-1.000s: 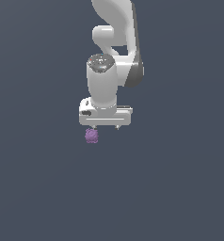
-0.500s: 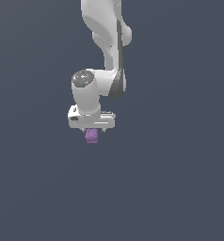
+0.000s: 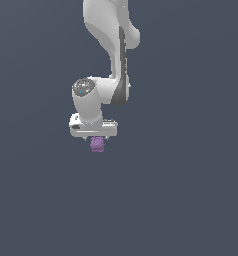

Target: Pick up the object and move it to a goal position.

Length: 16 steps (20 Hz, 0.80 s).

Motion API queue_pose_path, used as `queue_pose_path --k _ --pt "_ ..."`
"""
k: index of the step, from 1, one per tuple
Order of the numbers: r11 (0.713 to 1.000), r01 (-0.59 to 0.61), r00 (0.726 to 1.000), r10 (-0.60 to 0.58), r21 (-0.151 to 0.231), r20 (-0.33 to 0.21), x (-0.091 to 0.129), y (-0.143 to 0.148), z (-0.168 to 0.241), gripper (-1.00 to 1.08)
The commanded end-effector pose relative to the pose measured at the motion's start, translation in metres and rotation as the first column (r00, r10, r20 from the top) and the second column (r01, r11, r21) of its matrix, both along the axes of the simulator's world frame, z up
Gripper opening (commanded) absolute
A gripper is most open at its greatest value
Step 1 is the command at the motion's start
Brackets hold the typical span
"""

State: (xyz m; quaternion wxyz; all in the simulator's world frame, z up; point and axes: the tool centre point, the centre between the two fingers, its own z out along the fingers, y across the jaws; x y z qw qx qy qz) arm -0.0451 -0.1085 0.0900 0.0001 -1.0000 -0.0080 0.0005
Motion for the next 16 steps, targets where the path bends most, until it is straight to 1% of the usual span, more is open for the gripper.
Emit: queue_pose_path --k 1,11,16 --pt "1.000 -0.001 1.000 0.001 0.000 0.000 0.000 0.000 -0.003 1.00" --pt "1.000 -0.002 1.000 0.002 0.000 0.001 -0.002 -0.001 -0.044 1.00" --pt "1.000 -0.002 1.000 0.002 0.000 0.001 -0.001 -0.001 -0.051 1.00"
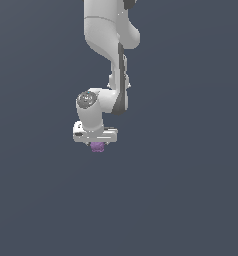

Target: Pick up the object and move it to a goal position.

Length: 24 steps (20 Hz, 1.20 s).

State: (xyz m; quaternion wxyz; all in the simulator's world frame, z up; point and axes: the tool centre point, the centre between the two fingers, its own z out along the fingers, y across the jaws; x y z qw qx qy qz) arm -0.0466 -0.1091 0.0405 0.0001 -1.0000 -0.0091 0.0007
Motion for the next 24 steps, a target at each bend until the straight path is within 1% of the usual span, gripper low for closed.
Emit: queue_pose_path --k 1,15,19,24 --pt "1.000 0.000 1.000 0.000 0.000 0.001 0.001 0.000 -0.001 -1.00" --pt "1.000 0.002 1.000 -0.002 -0.001 0.002 0.003 0.002 0.003 -1.00" --pt "1.000 0.002 1.000 -0.002 -0.001 0.002 0.012 0.012 0.014 -1.00" --pt "1.000 0.001 1.000 -0.001 -0.001 0.002 0.030 0.033 0.037 -1.00"
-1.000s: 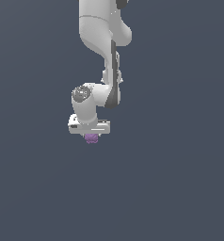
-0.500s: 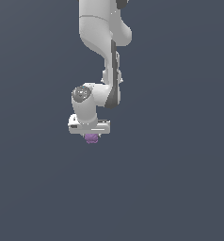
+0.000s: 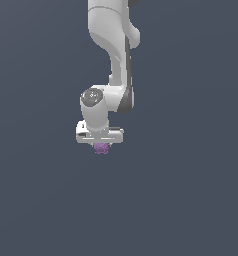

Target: Pick up the object and move it to a goal position.

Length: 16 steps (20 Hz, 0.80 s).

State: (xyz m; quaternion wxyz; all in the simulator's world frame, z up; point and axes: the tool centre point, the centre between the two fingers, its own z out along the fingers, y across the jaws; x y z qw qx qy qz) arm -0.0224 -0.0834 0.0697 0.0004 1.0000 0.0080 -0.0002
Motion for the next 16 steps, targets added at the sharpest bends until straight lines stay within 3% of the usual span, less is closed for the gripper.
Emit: queue_pose_path --k 1,16 --pt "1.000 -0.001 1.000 0.001 0.000 0.001 0.011 0.012 0.014 -1.00" --pt "1.000 -0.001 1.000 0.001 0.000 0.000 0.089 0.097 0.107 -1.00"
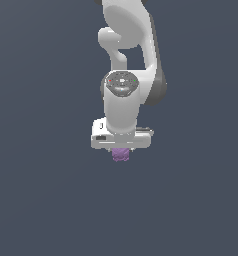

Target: Pick up the object and move it to a goal position.

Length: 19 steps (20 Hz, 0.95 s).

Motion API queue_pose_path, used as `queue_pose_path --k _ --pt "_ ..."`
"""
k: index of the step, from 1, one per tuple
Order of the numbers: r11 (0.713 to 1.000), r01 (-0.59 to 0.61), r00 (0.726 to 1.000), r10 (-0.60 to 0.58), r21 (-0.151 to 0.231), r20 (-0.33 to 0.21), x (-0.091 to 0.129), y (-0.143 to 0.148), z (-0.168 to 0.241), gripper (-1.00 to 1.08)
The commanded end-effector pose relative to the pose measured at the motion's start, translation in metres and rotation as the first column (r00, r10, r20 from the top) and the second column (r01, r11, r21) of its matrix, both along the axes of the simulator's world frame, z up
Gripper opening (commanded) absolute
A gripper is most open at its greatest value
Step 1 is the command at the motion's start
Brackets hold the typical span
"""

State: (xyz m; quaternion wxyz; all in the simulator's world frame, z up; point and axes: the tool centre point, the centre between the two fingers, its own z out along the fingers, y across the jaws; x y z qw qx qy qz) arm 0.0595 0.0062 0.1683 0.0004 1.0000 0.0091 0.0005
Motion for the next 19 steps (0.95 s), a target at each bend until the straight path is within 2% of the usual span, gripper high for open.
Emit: queue_pose_path --k 1,10,19 --pt "1.000 0.001 1.000 -0.001 0.000 -0.001 0.011 0.012 0.013 -1.00" --pt "1.000 0.001 1.000 -0.001 0.000 -0.001 0.037 0.037 0.041 -1.00" --pt "1.000 0.000 1.000 0.000 0.001 -0.001 0.044 0.044 0.048 -1.00"
